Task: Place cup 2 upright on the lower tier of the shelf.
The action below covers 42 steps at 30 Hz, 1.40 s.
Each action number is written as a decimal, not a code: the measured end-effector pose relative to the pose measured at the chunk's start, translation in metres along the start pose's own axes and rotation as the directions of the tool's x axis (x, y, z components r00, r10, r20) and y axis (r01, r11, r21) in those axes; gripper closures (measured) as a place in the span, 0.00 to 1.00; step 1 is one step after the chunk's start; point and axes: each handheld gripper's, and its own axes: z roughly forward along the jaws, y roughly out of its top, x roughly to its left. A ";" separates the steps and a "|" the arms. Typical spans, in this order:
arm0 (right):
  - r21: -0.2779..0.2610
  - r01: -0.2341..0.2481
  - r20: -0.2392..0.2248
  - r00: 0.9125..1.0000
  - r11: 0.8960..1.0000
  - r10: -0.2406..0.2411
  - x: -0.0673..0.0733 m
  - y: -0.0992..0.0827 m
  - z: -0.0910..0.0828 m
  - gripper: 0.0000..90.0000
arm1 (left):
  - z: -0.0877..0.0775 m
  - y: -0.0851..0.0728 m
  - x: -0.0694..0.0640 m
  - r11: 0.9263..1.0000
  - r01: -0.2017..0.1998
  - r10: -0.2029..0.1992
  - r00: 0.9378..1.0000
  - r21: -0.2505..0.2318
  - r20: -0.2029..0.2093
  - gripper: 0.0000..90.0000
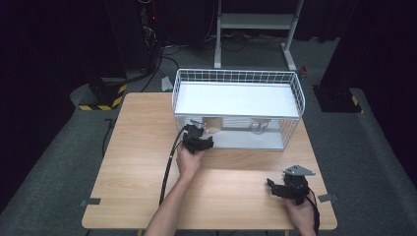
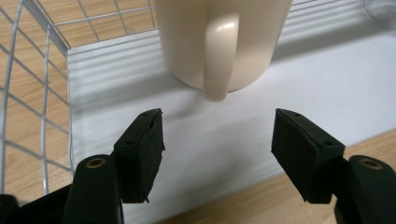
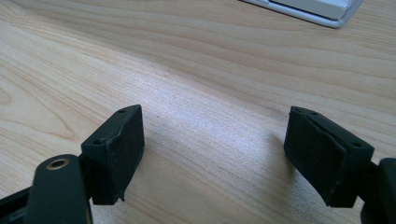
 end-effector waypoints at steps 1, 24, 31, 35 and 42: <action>0.000 0.000 0.000 1.000 1.000 0.000 0.000 0.000 0.000 0.23 | -0.002 0.000 0.000 1.000 0.000 0.000 1.000 -0.008 0.009 0.38; 0.000 0.000 0.000 1.000 1.000 0.000 0.000 0.000 0.000 0.23 | -0.026 -0.009 -0.003 0.998 0.004 0.003 0.996 -0.070 0.090 0.36; 0.000 0.000 0.000 1.000 1.000 0.000 0.000 0.000 0.000 0.23 | -0.034 -0.008 -0.005 0.996 0.003 0.005 0.995 -0.085 0.099 0.36; 0.000 0.000 0.000 1.000 1.000 0.000 0.000 0.000 0.000 0.23 | -0.036 -0.010 -0.004 0.997 0.002 0.005 0.996 -0.076 0.090 0.36; 0.000 0.000 0.000 1.000 1.000 0.000 0.000 0.000 0.000 0.23 | -0.044 -0.014 -0.004 0.996 0.013 -0.002 0.994 -0.093 0.113 0.35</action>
